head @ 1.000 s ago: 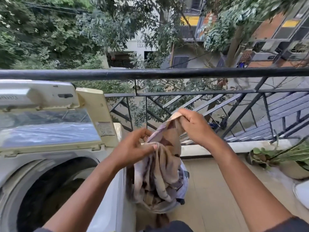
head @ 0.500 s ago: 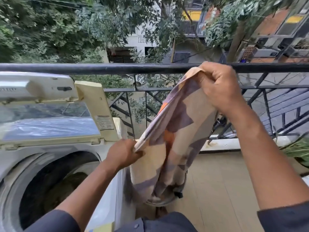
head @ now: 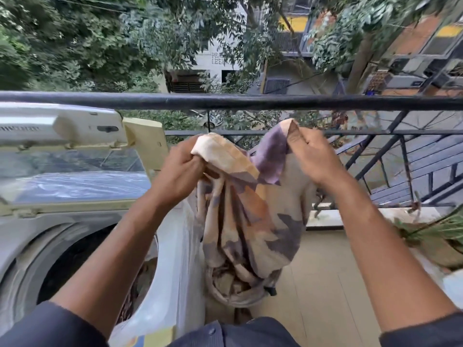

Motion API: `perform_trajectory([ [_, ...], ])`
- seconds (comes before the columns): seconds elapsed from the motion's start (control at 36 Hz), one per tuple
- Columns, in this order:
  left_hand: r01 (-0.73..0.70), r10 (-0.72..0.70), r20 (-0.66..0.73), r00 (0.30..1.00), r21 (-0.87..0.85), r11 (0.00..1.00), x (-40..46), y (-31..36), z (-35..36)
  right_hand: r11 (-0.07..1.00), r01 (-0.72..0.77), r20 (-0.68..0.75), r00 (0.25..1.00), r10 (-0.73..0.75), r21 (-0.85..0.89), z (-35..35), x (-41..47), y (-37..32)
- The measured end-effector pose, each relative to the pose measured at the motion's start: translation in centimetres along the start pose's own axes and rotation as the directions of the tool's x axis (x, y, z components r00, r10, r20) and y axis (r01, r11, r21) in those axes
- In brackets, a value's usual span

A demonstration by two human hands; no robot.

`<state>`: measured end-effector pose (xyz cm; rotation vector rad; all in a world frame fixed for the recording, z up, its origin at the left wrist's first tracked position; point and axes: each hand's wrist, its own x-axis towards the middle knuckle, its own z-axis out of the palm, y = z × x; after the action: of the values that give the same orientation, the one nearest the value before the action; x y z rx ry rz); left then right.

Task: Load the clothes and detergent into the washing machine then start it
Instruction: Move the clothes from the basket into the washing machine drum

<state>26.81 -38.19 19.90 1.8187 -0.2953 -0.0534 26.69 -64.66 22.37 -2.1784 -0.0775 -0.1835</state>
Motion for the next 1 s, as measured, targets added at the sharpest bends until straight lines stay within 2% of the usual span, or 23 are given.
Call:
perform_trajectory([
  [0.08, 0.067, -0.04, 0.137, 0.99, -0.198, 0.978, -0.4, 0.2, 1.3, 0.952, 0.029, 0.042, 0.998, -0.043, 0.303, 2.8, -1.2, -2.5],
  [0.14, 0.096, -0.054, 0.174, 0.983, -0.24, 0.966, -1.0, -0.4, 2.3, 0.907, 0.046, 0.047, 0.996, -0.072, 0.418, 4.4, -1.9, -4.0],
  [0.19, 0.088, -0.045, 0.205, 0.978, -0.202, 0.975, -1.4, -1.0, 3.3, 0.848, 0.043, 0.066, 0.994, -0.092, 0.529, 5.8, -2.4, -4.8],
  [0.28, 0.062, -0.048, 0.22, 0.974, -0.055, 0.997, -1.7, -1.6, 4.0, 0.773, 0.024, 0.088, 0.991, -0.103, 0.635, 7.3, -2.8, -4.8],
  [0.33, 0.036, -0.038, 0.152, 0.988, 0.018, 0.999, -1.8, -1.8, 3.8, 0.722, -0.007, 0.136, 0.983, -0.121, 0.692, 7.6, -3.0, -4.4],
  [0.39, 0.043, -0.042, 0.076, 0.996, -0.014, 0.999, -1.8, -2.1, 3.3, 0.68, -0.039, 0.179, 0.974, -0.138, 0.732, 7.5, -3.1, -3.7],
  [0.44, 0.041, -0.04, 0.016, 0.999, -0.101, 0.994, -2.1, -2.0, 2.1, 0.748, 0.006, 0.147, 0.98, -0.138, 0.663, 7.4, -3.1, -2.6],
  [0.53, -0.011, 0.001, -0.044, 0.999, -0.236, 0.972, -2.0, -1.2, -0.1, 0.91, 0.051, 0.095, 0.991, -0.099, 0.412, 8.0, -3.2, 0.1],
  [0.58, -0.05, 0.03, -0.075, 0.997, -0.294, 0.954, -1.8, -0.4, -1.4, 0.968, -0.027, 0.203, 0.979, -0.025, 0.251, 8.7, -3.4, 2.7],
  [0.67, -0.099, 0.085, -0.059, 0.995, -0.338, 0.936, -1.6, 1.2, -2.6, 0.983, -0.159, 0.39, 0.903, 0.182, -0.093, 10.8, -4.5, 6.6],
  [0.75, -0.14, 0.128, -0.058, 0.99, -0.342, 0.929, -1.8, 2.2, -2.9, 0.912, -0.22, 0.335, 0.879, 0.339, -0.346, 12.9, -5.6, 8.9],
  [0.81, -0.135, 0.122, -0.06, 0.991, -0.318, 0.938, -2.1, 2.1, -2.9, 0.882, -0.27, 0.271, 0.881, 0.387, -0.386, 13.7, -6.1, 9.7],
  [0.89, -0.094, 0.078, -0.075, 0.994, -0.253, 0.963, -2.7, 1.1, -2.9, 0.868, -0.346, 0.162, 0.892, 0.422, -0.355, 13.2, -5.9, 9.8],
  [1.0, -0.04, 0.031, -0.105, 0.994, -0.087, 0.995, -3.1, -0.2, -2.9, 0.91, -0.328, -0.04, 0.944, 0.329, -0.255, 10.5, -4.2, 8.8],
])
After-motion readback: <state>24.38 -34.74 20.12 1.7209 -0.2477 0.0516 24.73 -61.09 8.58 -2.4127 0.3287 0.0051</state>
